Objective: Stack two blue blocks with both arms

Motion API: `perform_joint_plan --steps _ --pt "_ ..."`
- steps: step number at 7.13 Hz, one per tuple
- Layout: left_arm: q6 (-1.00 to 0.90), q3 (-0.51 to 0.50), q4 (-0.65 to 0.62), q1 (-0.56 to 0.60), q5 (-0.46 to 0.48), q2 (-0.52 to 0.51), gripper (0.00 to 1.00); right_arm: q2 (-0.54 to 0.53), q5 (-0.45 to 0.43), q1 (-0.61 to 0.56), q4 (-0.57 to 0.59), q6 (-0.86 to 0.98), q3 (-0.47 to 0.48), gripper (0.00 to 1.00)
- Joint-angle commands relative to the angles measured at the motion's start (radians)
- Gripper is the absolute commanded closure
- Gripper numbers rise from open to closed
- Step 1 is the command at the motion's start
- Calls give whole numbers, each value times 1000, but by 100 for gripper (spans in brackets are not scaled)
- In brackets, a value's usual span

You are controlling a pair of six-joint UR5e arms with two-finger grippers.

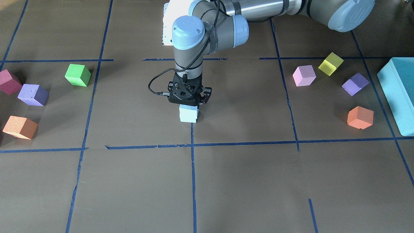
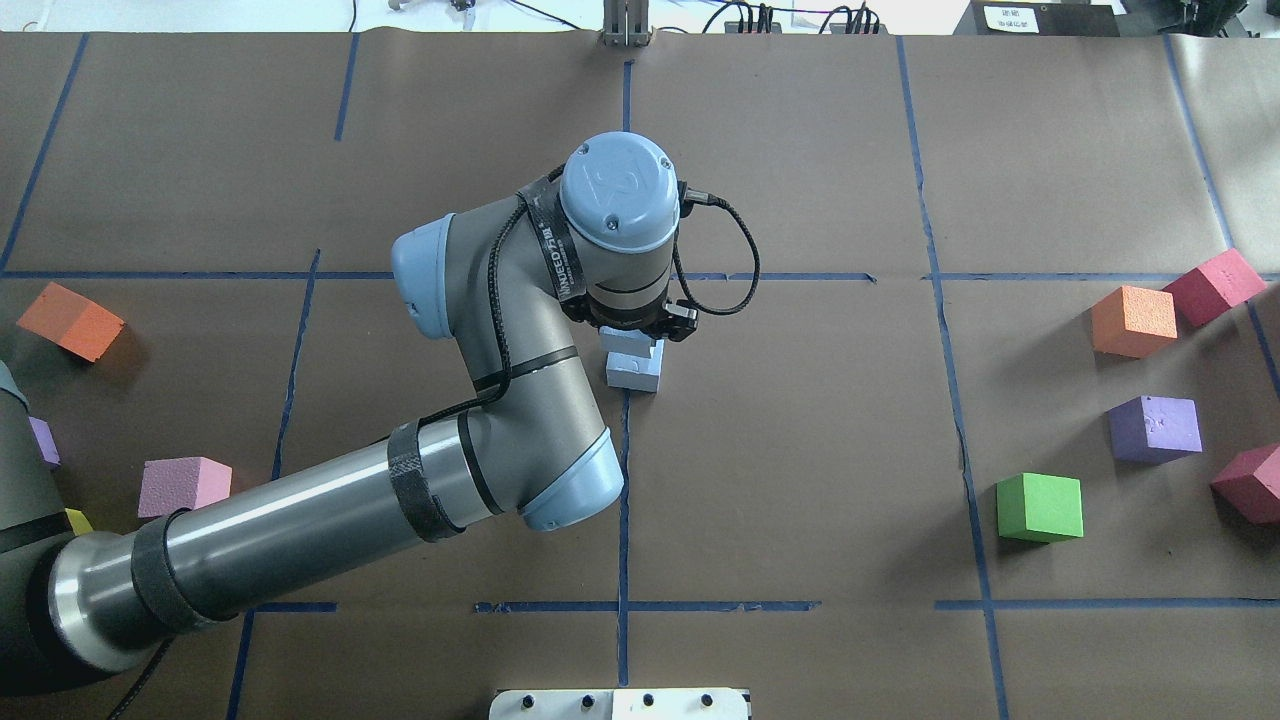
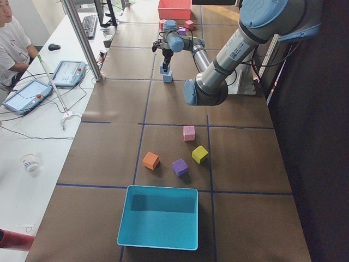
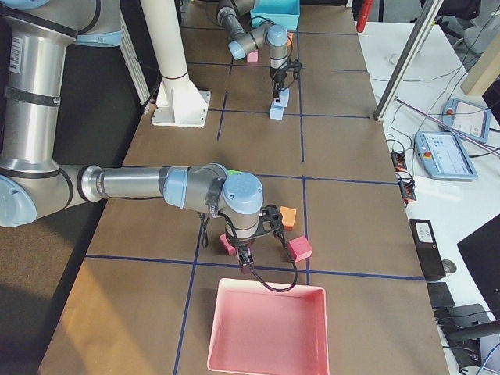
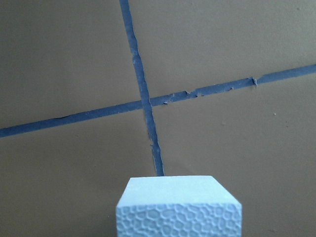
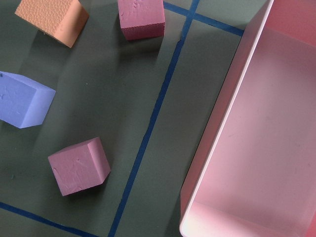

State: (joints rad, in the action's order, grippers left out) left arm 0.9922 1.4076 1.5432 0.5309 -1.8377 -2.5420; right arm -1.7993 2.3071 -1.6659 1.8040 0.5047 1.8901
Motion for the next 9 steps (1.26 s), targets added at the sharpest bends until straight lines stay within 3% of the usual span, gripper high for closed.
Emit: perform_joint_plan --steps 1,2,3,6,8,9 --pt "2 -10 0 -5 -3 0 53 0 0 0 0 0 0 0" --pt "3 -10 2 -6 -6 0 35 0 0 0 0 0 0 0" --pt "5 -10 2 -8 -6 3 1 0 2 0 0 0 0 0" --pt "40 40 -49 -5 -20 0 0 0 3 0 0 0 0 0" --pt "-28 218 -217 102 -151 35 0 0 2 0 0 -2 0 0" --pt "-117 276 -221 176 -199 114 0 0 0 0 0 -2 0 0"
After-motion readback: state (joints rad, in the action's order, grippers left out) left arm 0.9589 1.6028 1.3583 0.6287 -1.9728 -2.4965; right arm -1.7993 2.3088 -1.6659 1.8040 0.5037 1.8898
